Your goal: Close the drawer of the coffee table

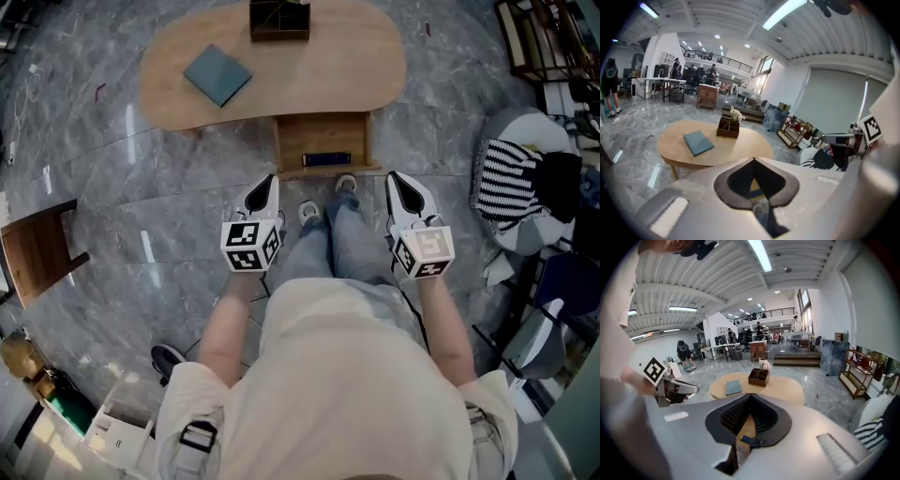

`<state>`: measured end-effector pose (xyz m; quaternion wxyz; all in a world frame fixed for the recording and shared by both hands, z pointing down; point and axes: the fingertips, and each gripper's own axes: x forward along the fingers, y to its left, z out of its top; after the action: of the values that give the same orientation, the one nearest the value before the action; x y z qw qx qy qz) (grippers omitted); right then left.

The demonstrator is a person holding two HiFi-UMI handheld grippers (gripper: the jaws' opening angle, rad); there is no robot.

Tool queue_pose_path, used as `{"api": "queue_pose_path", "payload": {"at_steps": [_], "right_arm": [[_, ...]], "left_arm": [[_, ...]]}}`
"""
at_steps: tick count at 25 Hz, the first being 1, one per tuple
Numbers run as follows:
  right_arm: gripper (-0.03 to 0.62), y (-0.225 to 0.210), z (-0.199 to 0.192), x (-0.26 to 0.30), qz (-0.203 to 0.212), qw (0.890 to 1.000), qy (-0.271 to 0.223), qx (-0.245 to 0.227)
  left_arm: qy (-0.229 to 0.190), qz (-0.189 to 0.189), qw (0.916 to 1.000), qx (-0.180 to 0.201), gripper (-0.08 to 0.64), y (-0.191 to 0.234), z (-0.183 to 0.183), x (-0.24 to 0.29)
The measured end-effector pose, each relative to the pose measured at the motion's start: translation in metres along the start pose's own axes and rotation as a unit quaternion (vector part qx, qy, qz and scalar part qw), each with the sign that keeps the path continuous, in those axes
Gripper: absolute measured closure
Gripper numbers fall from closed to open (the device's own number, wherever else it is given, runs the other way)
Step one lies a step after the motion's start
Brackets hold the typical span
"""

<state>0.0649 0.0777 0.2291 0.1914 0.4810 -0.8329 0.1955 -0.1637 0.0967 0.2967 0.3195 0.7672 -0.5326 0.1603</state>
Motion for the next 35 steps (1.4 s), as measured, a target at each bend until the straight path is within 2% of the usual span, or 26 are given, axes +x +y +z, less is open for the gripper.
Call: {"api": "queue_pose_path", "payload": {"at_steps": [10,16,21,27,31,35], "right_arm": [[0.591,-0.052,-0.080,0.055,0.000,0.998,0.065,0.009],[0.591,-0.087,-0.150,0.090,-0.004,0.993,0.109,0.033],[0.591,-0.104,-0.205,0.112,-0.008,0.989,0.142,0.034],[0.578,-0.123,-0.263,0.132,-0.015,0.984,0.179,0.021],[0.520,-0.135,-0.296,0.149,-0.011,0.979,0.206,-0.003],[0.452,-0.146,-0.334,0.159,0.004,0.971,0.240,-0.018]], "left_arm": [[0.064,0.018,0.9977,-0.007,0.560,0.034,-0.071,0.053],[0.117,0.033,0.9924,-0.017,0.560,0.059,-0.127,0.091],[0.147,0.051,0.9876,-0.018,0.560,0.084,-0.169,0.117],[0.192,0.041,0.9804,-0.012,0.558,0.099,-0.219,0.147],[0.232,0.021,0.9724,0.007,0.478,0.105,-0.254,0.166],[0.282,0.003,0.9576,0.059,0.368,0.112,-0.295,0.181]]}}
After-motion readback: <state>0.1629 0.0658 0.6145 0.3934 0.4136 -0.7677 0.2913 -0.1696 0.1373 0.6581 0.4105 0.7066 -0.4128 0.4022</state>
